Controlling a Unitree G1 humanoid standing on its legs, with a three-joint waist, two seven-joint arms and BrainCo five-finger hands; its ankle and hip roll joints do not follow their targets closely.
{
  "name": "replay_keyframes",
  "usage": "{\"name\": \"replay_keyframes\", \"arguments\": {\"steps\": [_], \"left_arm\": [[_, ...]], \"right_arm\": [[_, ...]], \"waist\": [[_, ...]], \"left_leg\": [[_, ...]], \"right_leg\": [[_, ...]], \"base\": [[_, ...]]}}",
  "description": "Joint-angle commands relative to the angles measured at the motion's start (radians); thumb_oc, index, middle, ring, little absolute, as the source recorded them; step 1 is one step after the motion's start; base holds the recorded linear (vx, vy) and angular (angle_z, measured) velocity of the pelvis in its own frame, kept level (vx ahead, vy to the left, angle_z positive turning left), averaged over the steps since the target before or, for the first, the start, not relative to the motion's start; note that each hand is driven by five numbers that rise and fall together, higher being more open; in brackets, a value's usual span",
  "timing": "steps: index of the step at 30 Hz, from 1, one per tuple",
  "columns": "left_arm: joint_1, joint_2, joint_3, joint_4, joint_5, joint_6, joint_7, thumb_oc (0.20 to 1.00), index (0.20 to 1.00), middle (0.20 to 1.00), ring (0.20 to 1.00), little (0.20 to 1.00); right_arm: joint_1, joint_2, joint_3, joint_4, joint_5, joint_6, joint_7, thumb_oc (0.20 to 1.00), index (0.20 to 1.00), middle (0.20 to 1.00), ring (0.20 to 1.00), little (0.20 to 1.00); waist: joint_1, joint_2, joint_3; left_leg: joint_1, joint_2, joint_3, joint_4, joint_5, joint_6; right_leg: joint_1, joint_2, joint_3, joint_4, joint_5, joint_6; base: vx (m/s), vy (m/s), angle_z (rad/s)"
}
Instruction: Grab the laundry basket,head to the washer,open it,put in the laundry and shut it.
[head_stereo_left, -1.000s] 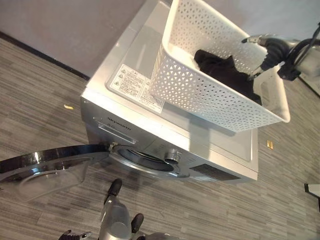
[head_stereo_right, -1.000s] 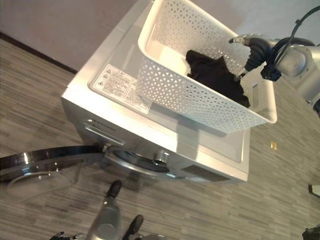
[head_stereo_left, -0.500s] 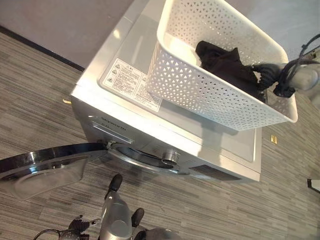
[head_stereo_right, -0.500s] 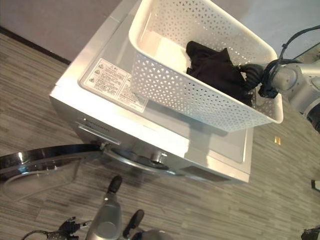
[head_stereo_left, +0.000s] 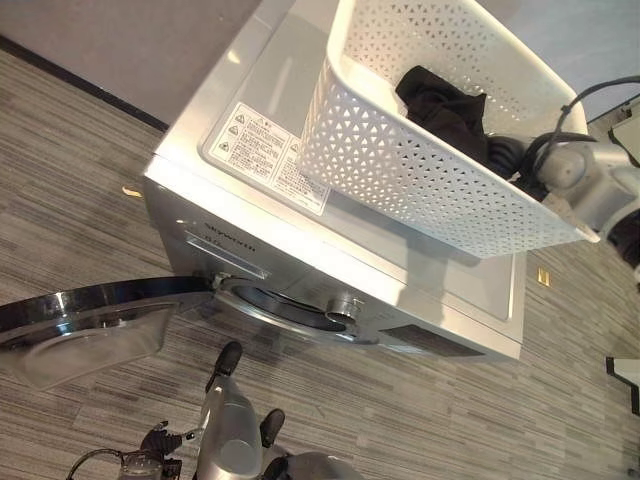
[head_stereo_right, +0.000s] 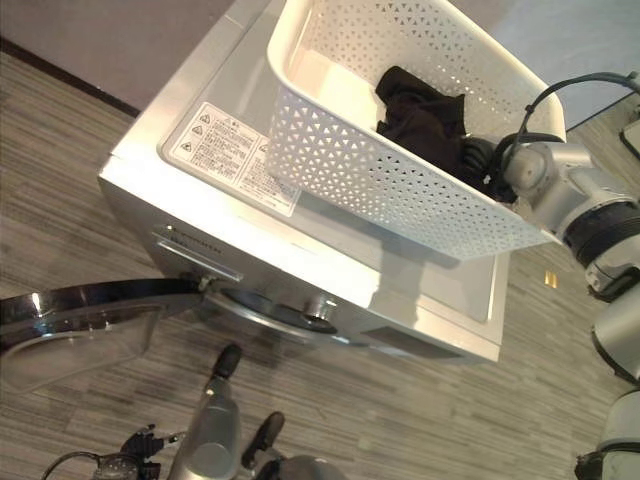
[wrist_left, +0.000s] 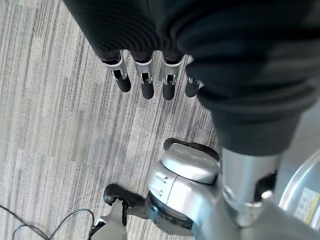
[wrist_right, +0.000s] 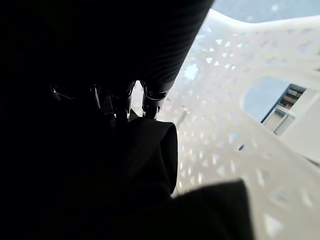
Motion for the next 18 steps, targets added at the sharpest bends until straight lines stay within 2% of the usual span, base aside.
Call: {"name": "replay_keyframes", "arguments": {"steps": [1, 4, 11, 15, 18], "left_arm": [[-0.023, 0.041, -0.024, -0.014, -0.021, -0.011, 0.018, 1.000, 1.000, 1.000, 1.000, 1.000], [-0.025, 0.050, -0.021, -0.017, -0.028, -0.013, 0.020, 1.000, 1.000, 1.000, 1.000, 1.000], [-0.040, 0.050, -0.006, -0.012, -0.043, -0.013, 0.056, 1.000, 1.000, 1.000, 1.000, 1.000], [-0.034, 0.049, -0.003, -0.012, -0.031, -0.015, 0.071, 1.000, 1.000, 1.000, 1.000, 1.000], [-0.027, 0.040, 0.002, -0.012, -0.015, -0.016, 0.076, 1.000, 1.000, 1.000, 1.000, 1.000]], "right_arm": [[-0.007, 0.078, 0.071, -0.052, -0.014, -0.021, 0.034, 0.200, 0.200, 0.200, 0.200, 0.200], [-0.023, 0.101, 0.069, -0.054, 0.000, -0.020, 0.031, 0.200, 0.200, 0.200, 0.200, 0.200], [-0.056, 0.144, 0.019, -0.023, -0.083, -0.029, -0.072, 0.200, 0.200, 0.200, 0.200, 0.200], [-0.065, 0.111, -0.034, -0.020, -0.099, -0.045, -0.137, 0.200, 0.200, 0.200, 0.200, 0.200], [-0.065, 0.052, -0.128, -0.066, -0.063, -0.054, -0.197, 0.200, 0.200, 0.200, 0.200, 0.200]], "waist": [[0.056, -0.037, 0.049], [0.056, -0.039, 0.051], [0.040, -0.028, 0.047], [0.031, -0.006, 0.033], [0.019, 0.021, 0.011]], "left_leg": [[-0.020, 0.060, -0.059, -0.081, 0.012, -0.021], [-0.021, 0.060, -0.064, -0.081, 0.013, -0.020], [-0.013, 0.061, -0.066, -0.082, 0.014, -0.021], [-0.007, 0.060, -0.068, -0.079, 0.014, -0.020], [0.002, 0.055, -0.065, -0.078, 0.012, -0.018]], "right_leg": [[-0.037, -0.143, 0.003, 0.016, 0.247, 0.050], [-0.038, -0.137, 0.004, 0.018, 0.240, 0.046], [-0.037, -0.129, 0.017, 0.023, 0.214, 0.038], [-0.033, -0.128, 0.015, 0.028, 0.194, 0.035], [-0.024, -0.133, 0.007, 0.030, 0.174, 0.034]], "base": [[0.00, 0.000, 0.00], [0.00, 0.000, 0.00], [0.00, 0.000, 0.00], [0.00, 0.000, 0.00], [0.00, 0.000, 0.00]]}}
